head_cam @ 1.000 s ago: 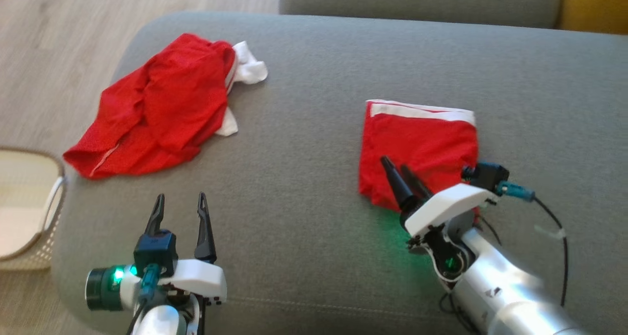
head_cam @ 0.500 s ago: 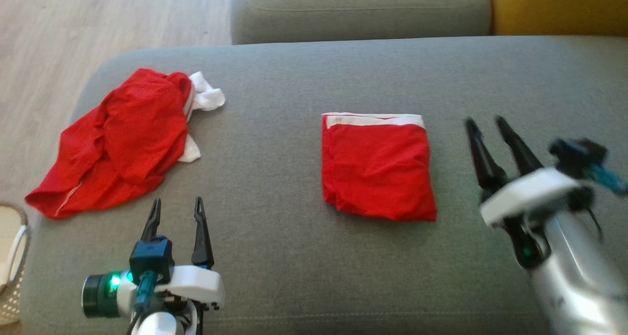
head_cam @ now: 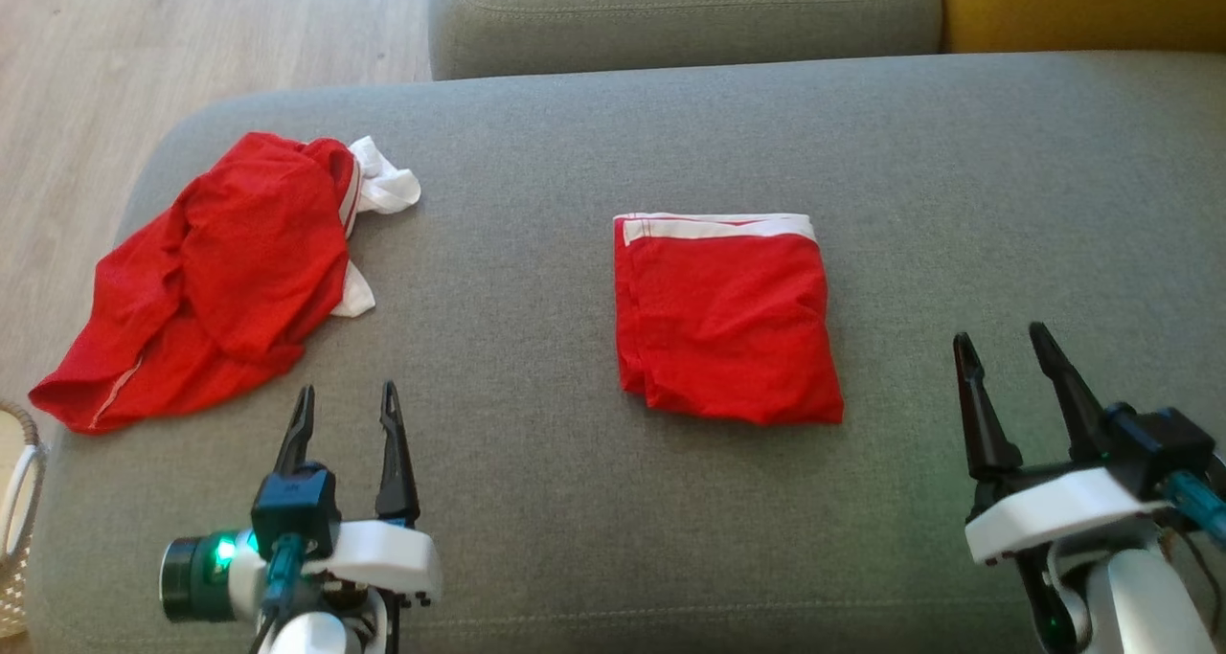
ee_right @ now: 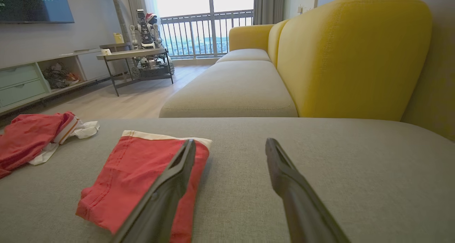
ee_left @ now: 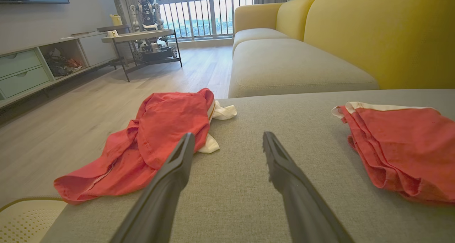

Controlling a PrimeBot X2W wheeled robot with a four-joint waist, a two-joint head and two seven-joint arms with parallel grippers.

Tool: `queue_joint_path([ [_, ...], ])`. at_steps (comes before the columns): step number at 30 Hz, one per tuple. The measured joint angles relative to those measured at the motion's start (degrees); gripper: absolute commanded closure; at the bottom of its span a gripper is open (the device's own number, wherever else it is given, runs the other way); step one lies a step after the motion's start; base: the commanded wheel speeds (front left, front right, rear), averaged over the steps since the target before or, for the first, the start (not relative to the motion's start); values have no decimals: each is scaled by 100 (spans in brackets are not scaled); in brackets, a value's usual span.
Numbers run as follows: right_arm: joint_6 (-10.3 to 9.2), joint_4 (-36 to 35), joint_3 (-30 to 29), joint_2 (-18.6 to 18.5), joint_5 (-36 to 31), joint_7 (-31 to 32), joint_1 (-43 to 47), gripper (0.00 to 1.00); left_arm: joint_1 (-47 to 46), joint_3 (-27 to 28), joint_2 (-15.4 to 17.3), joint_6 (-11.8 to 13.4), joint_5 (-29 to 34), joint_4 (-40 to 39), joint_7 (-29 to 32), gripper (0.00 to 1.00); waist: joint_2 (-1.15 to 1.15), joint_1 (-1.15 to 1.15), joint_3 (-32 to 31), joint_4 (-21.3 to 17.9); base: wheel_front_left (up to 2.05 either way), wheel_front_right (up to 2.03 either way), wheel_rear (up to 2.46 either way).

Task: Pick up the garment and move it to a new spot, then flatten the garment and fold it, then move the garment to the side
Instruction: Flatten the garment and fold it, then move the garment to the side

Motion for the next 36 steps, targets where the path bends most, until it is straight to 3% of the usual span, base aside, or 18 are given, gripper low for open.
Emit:
queue_joint_path([
  [30, 0, 24, 30, 25, 94, 0, 80, 0, 108, -181, 0, -4, 1, -99, 0, 0, 0, 0, 42, 192, 0, 0, 0],
  [36, 0, 509, 365, 27, 461, 290, -79, 0, 77, -256, 0, -58, 11, -77, 1, 0, 0, 0, 230, 249, 0, 0, 0],
])
